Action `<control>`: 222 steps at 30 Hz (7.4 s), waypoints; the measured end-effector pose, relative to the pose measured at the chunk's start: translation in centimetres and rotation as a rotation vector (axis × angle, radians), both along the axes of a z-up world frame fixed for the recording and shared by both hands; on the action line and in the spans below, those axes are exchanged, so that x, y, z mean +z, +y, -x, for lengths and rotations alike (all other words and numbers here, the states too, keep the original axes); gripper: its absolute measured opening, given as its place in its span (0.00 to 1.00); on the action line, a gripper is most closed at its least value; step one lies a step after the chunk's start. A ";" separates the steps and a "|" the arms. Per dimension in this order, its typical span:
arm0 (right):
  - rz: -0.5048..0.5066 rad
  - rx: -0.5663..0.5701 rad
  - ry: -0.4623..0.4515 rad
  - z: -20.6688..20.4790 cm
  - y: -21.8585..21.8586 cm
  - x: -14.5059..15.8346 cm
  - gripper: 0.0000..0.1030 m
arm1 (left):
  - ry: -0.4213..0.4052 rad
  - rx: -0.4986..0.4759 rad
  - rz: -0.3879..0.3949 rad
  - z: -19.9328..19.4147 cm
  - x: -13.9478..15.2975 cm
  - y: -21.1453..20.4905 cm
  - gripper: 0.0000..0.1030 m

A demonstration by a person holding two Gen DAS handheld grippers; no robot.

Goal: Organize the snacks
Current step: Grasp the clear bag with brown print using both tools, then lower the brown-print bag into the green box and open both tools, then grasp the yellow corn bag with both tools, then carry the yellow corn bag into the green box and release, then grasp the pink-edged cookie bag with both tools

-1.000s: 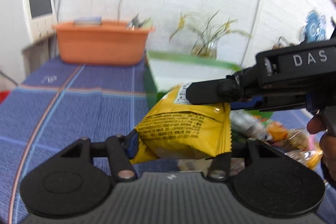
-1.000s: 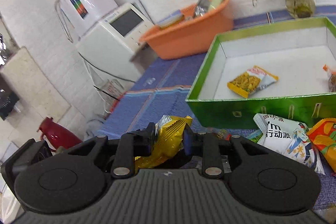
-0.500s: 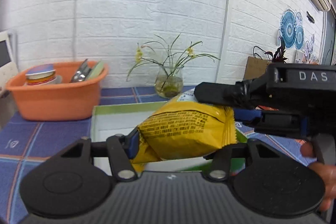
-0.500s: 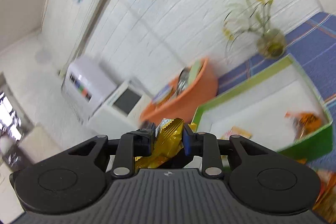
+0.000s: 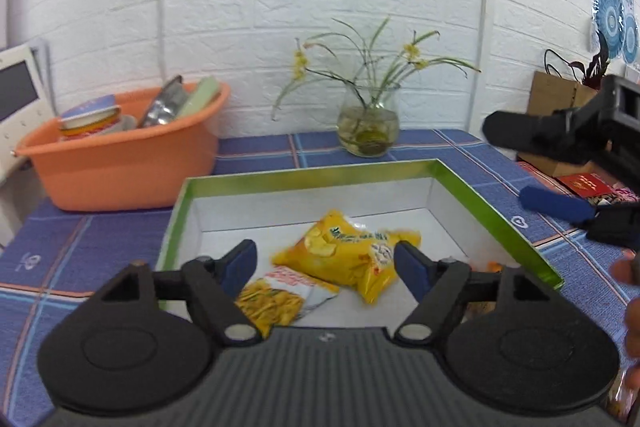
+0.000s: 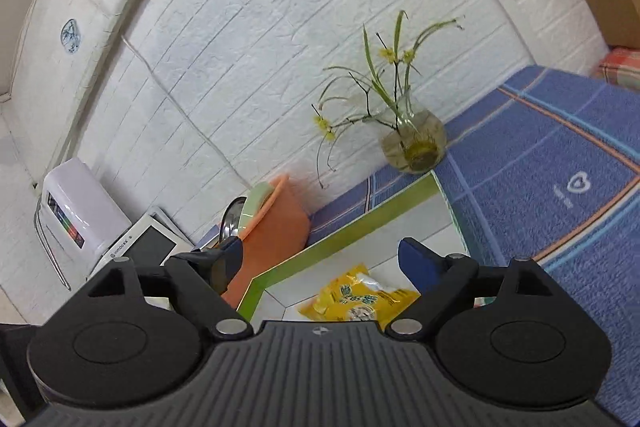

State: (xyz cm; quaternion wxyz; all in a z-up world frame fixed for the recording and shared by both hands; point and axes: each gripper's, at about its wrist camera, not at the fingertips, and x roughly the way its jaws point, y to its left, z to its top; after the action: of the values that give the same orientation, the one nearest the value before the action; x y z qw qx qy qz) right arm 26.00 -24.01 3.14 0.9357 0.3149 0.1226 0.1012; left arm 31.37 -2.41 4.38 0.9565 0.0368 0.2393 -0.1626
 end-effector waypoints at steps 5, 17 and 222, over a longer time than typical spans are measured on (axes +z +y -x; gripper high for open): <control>0.031 0.067 -0.010 1.8 -0.2 2.5 1.00 | -0.063 0.000 -0.030 5.5 0.7 1.5 0.93; -0.009 0.362 0.299 10.8 0.3 -1.6 1.00 | 0.092 -0.162 0.001 20.8 -4.1 1.7 0.93; 0.909 0.357 0.167 14.1 -1.8 -7.0 1.00 | 0.387 -0.513 0.111 9.8 -6.5 -10.2 0.67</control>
State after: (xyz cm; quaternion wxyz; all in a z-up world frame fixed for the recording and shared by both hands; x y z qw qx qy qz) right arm 11.93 -25.83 -3.85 0.9334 -0.1437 0.2810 0.1705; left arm 21.53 -12.57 -2.10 0.8216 0.0120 0.3904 -0.4154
